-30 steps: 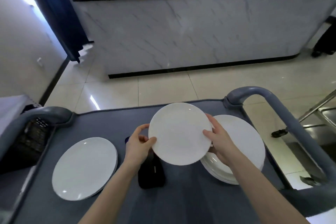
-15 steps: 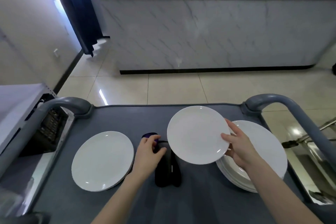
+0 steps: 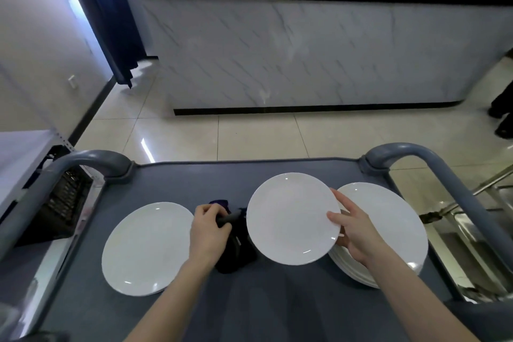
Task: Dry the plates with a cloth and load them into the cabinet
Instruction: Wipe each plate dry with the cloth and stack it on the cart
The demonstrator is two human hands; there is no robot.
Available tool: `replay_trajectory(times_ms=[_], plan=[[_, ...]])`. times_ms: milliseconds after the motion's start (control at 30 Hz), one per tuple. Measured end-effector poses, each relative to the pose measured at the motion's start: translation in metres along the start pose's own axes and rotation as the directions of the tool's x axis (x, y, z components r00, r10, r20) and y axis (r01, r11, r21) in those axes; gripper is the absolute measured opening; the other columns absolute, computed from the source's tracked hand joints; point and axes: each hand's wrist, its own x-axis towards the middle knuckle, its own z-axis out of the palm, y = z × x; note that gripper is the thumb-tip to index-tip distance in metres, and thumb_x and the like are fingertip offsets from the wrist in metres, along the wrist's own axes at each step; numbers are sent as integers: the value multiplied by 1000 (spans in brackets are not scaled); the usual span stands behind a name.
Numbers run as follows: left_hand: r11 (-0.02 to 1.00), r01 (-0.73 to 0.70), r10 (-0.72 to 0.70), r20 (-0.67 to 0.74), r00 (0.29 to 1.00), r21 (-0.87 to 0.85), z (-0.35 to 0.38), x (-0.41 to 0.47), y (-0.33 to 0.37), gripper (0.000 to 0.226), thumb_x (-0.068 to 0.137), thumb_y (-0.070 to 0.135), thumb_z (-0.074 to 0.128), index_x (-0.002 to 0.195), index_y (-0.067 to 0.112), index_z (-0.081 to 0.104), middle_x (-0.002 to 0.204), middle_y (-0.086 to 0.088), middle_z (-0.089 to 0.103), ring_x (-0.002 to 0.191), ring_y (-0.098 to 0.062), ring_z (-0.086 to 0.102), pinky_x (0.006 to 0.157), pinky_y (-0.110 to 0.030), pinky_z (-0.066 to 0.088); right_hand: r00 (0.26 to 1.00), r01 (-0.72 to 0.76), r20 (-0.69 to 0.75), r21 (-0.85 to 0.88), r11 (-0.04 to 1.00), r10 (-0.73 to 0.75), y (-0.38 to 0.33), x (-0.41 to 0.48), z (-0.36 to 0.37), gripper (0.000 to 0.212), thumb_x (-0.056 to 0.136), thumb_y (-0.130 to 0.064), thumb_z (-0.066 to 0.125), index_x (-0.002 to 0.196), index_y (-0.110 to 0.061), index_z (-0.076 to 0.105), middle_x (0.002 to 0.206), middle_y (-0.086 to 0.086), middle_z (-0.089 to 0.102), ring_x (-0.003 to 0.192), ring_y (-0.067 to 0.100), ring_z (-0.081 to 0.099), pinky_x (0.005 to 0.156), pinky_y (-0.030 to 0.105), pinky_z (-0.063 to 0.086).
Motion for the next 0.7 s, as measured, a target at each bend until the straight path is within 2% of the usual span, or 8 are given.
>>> replay_trajectory(times_ms=[100,200,267,367,467,533,600,700], plan=[[1000,-31,31,-197,980,8,-33,8,11,24,79,12,67,84,33,57,107,9,54,83,-11,52,66,-22,36,1000,14,27,15,1000,-14,-1,0,10,55,93,-1,54,102,-52,69,100,-3,76,92,26,69,60,36,60],[973,-219,231,-264,937,76,-57,10,32,23,80,11,66,91,30,59,116,15,57,98,-11,53,74,-27,39,995,43,89,35,998,-46,1,-1,27,57,93,3,52,105,-50,70,100,-4,75,84,21,73,61,37,58],[914,-374,398,-167,902,155,-61,6,47,22,80,7,67,96,22,63,129,14,58,113,-13,52,80,-29,44,988,57,140,66,996,-66,4,-2,40,58,92,6,49,108,-47,70,105,-3,75,85,19,74,64,38,58],[770,-580,568,129,813,266,-51,-13,64,32,77,6,64,105,23,66,146,21,46,134,-10,43,85,-34,53,976,89,190,100,991,-107,5,-6,61,59,92,6,49,113,-46,68,112,2,74,92,26,73,67,43,58],[673,-719,640,350,684,175,-36,-31,71,55,76,17,62,128,34,56,155,28,26,137,0,34,98,-22,45,973,115,186,123,986,-136,5,-10,75,57,92,4,51,115,-45,67,111,6,74,93,31,73,67,46,59],[705,-702,655,286,699,102,-35,-36,71,55,78,24,63,131,34,54,152,26,33,131,-1,41,100,-20,43,973,116,182,145,983,-142,4,-12,77,52,93,3,53,121,-40,65,115,8,73,97,33,72,71,46,60],[738,-650,626,176,760,182,-39,-33,68,44,83,27,64,127,29,61,142,16,47,125,-8,48,95,-31,50,975,106,177,160,981,-134,3,-15,76,51,93,2,54,123,-37,64,116,9,72,98,35,72,70,46,59],[659,-658,572,325,753,365,-41,-27,63,45,97,35,52,142,35,49,156,13,34,139,-11,37,113,-33,31,975,109,173,186,976,-142,-1,-18,78,50,93,2,55,122,-37,65,115,8,72,97,33,72,67,43,58]])
